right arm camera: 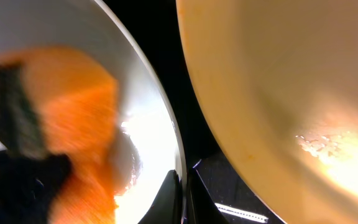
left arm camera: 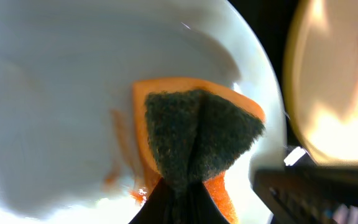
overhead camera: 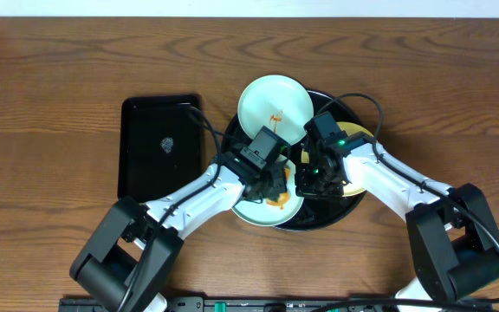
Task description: Clean dirty plates on tray and stack at the side
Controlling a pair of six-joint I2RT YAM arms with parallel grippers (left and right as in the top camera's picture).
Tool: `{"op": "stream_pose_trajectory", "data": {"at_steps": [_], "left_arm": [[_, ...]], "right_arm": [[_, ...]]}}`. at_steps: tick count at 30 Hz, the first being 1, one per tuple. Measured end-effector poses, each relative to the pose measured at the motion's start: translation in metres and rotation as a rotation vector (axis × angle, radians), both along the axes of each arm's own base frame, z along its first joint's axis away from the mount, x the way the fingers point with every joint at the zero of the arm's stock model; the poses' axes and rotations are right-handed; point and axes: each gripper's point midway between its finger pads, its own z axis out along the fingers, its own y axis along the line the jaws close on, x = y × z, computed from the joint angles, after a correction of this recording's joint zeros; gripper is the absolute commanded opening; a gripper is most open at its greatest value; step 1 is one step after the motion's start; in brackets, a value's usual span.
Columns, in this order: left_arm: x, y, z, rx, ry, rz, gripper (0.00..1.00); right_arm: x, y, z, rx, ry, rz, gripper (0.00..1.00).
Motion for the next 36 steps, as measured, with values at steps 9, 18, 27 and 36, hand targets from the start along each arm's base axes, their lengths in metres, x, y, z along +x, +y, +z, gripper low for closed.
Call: {"op": "stream_pose_trajectory", "data": {"at_steps": [9,18,27,36], "left_arm": [[0.026,0.033,0.014,0.023,-0.063,0.026,0.08],[0.017,0.058,0.066,0.076,-0.170,0.000,0.08],[0.037,0.118,0.059,0.232,-0.180,0.128,0.08],[0.063,0.202,0.060,0.303,-0.181,0.336,0.08]], "right_arm": [[-0.002,0.001,0.000,0.001,0.006,0.000,0.01],[0.008,0.006,0.001,0.021,-0.041,0.020,0.01],[0.023,0.001,0.002,-0.022,-0.131,0.081,0.01],[0.066,-0.024,0.049,-0.177,-0.416,0.125,0.01]]}}
